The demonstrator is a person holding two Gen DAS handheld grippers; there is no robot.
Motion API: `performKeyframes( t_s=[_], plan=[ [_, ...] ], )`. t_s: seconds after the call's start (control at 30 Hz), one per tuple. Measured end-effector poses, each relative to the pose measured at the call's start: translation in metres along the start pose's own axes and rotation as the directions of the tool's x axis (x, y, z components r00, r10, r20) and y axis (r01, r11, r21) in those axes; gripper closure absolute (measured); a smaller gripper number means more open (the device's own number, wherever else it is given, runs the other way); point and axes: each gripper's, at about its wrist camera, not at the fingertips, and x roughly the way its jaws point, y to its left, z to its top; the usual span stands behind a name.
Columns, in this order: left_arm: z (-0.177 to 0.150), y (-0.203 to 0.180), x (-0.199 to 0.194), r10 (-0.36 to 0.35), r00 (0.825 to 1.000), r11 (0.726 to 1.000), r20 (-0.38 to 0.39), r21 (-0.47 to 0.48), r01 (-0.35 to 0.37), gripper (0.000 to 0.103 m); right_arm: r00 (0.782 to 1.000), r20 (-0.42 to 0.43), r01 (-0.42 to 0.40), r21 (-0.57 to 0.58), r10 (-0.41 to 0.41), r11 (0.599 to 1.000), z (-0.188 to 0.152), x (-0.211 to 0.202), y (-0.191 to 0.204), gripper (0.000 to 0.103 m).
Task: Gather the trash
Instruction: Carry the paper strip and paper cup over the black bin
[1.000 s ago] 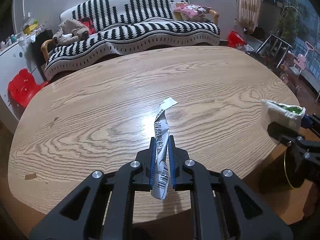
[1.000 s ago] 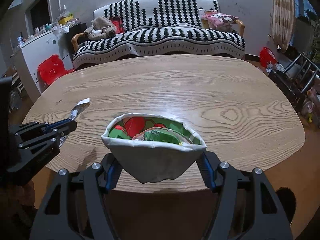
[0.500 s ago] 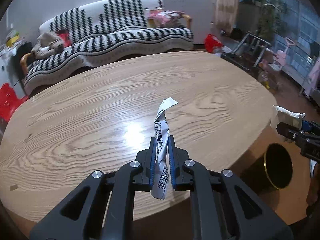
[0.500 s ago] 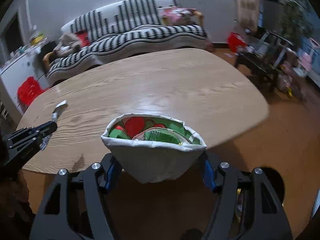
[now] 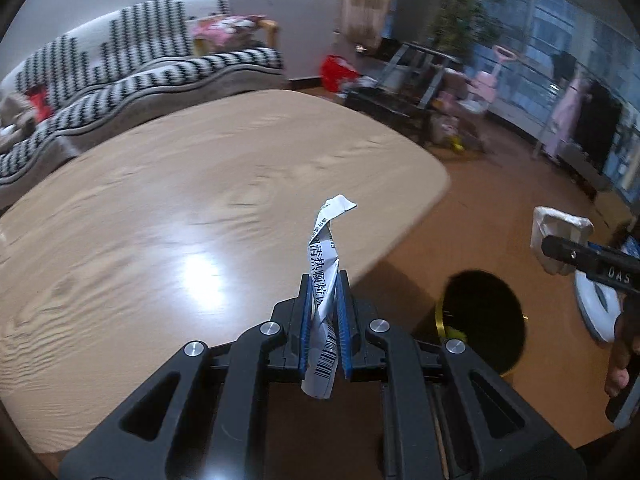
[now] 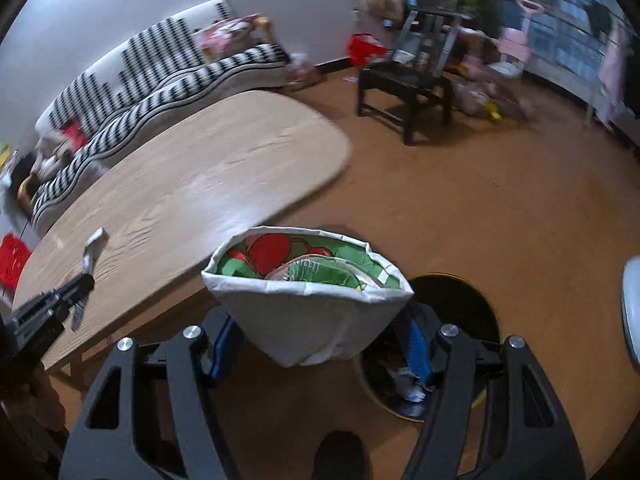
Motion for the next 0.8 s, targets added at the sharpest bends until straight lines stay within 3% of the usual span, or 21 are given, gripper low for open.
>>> performKeyframes(
  t_s=[0.2,0.33,0.8],
  plan=[
    [-0.007,-0.066,0.033,-0.106,0.994,0.992,-0.034,0.060,0.108,0.092,0.997,-0.046,0.071,0.114,-0.066,0.991,-0.006,-0.003,-0.065,0.038],
    [-0.012,-0.100,0.049,-0.161,0.985,0.981,-0.068,0.097,0.167,0.092,0.995,-0.076,0.080,0.186,-0.066,0.979,-0.007,-0.003,-0.096,0.038],
    [-0.024,-0.152,0.081,-0.249,0.961,0.955,-0.124,0.132,0.265,0.092,0.992,-0.098,0.095,0.237,-0.073,0.967,-0.003,0.000,-0.111,0.037]
  ],
)
